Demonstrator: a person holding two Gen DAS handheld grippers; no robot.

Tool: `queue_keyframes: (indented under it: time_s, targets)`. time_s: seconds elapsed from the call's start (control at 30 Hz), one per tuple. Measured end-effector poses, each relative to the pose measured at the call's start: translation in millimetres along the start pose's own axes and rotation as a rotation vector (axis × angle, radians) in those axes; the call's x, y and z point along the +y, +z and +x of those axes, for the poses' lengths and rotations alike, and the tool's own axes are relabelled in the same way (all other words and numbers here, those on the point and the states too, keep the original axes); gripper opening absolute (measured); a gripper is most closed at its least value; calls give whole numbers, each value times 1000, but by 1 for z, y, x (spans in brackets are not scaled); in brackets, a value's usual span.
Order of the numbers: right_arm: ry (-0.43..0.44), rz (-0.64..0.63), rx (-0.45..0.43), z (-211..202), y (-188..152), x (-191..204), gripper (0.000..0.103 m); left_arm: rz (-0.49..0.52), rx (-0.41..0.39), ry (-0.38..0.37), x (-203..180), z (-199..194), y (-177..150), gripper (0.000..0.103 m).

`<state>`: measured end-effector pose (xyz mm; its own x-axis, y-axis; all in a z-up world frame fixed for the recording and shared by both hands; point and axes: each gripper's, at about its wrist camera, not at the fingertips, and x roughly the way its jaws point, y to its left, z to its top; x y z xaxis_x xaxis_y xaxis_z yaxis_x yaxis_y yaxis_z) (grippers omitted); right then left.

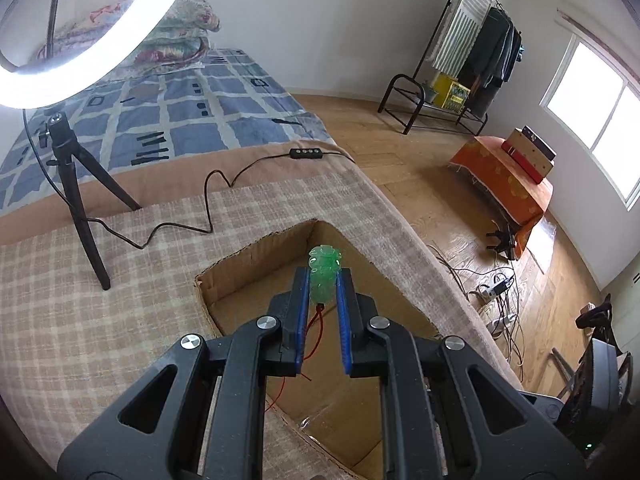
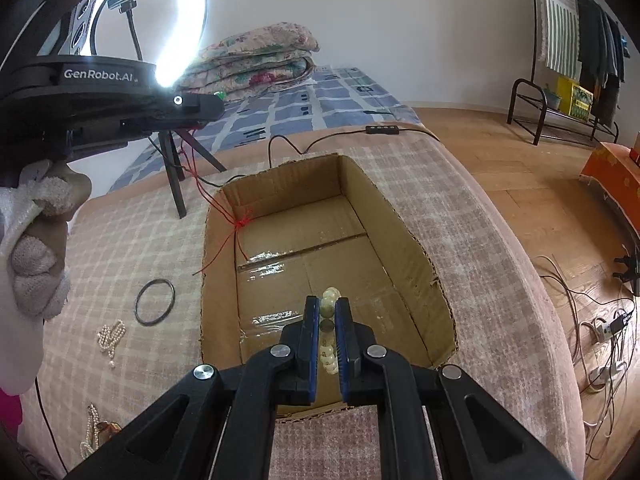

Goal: Organize jewelry
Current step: 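Open both tools to drop the pendant and bracelet into the box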

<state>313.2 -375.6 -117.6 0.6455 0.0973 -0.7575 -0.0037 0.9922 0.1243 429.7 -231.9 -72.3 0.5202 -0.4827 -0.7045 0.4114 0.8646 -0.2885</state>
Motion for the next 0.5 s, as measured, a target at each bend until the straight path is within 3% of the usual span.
queue_keyframes:
  time_s: [0.27, 0.4, 0.47, 0.5]
  targets:
    - [-15, -5, 15, 2, 0, -2, 10, 14, 67, 73, 5, 33, -15, 12]
    - [-30, -16, 22, 4, -2, 1, 24, 14, 92, 89, 9, 41, -20, 12]
    - [-34, -26, 17, 2, -2, 2, 28, 9, 102, 102, 10, 42, -20, 28]
    - [-39, -29, 13, 1, -2, 3, 31, 4, 102, 107, 11, 42, -20, 52]
